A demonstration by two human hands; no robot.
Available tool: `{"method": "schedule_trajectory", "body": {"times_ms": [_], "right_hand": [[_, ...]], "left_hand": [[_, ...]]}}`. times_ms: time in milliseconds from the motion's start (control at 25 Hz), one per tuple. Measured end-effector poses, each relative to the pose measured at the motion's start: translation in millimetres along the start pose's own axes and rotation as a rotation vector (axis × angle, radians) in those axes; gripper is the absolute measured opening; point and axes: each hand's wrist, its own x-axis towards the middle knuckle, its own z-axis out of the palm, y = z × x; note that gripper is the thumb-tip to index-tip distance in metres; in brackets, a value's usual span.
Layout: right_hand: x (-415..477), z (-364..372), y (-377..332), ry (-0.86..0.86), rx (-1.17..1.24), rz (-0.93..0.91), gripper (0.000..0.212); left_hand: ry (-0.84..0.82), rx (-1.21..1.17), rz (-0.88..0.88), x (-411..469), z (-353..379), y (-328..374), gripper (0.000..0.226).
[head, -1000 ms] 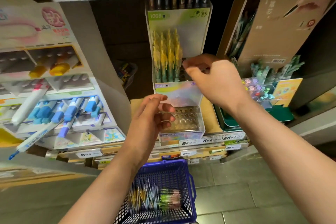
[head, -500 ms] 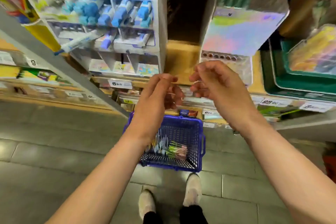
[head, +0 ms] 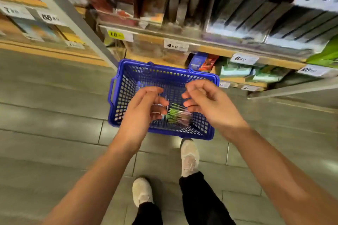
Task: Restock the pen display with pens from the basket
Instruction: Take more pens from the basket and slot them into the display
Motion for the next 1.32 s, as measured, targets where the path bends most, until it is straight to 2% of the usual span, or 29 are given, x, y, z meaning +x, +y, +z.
{"method": "schedule_trajectory", "body": {"times_ms": [120,240,320,440,480,560,640,760,800,960,1080,1320], "right_hand": [[41.3,-8.6,97.9,-0.006,-0.044,0.081,0.004],[83.7,-24.3,172.1,-0.014,-0.134,0.121,0.026],[117.4,-30.9,216.3,-0.023,-0.295,0.129,0.034],[170.8,-34.5,264.8,-0.083,-0.615,0.151,0.031],[187.8,-35.0,277.5,-0.156,-0.751,0.168,0.037],[223.1,-30.3,306.7,-0.333,-1.084,0.198,0.063],[251.8,-19.6,330.2,-0.448,-1.383,0.237,0.074],[277.1,-12.6,355.7,-0.451,-1.634,0.197,0.055],[280.0,-13.6,362.3,-0.443,-1.661,0.181,0.051],[283.2,-22.1,373.1,-0.435,-1.704,0.152,0.071],[278.6,-19.8,377.2,-0.444,-1.685,0.162,0.079],[270.3,-12.7,381.7,-0.407,-1.630,0.156,0.095]], "left_hand": [[0.030,0.063,-0.094,51.8,-12.1,-82.8,0.017],[-0.006,0.124,-0.147,102.7,-21.9,-148.2,0.018],[-0.043,0.161,-0.168,136.1,-27.6,-184.0,0.017],[-0.090,0.289,-0.203,183.6,-32.9,-219.0,0.013],[-0.116,0.383,-0.225,199.6,-32.8,-226.2,0.010],[-0.177,0.647,-0.234,231.5,-33.1,-241.3,0.011],[-0.257,0.924,-0.153,261.1,-33.7,-250.4,0.019],[-0.372,1.290,-0.058,288.2,-32.0,-258.6,0.024],[-0.403,1.342,-0.046,294.1,-32.1,-262.4,0.026],[-0.449,1.287,-0.106,306.1,-33.9,-270.9,0.023],[-0.510,1.367,-0.117,309.8,-32.8,-268.4,0.030],[-0.497,1.370,-0.135,292.1,-33.6,-252.2,0.035]]}}
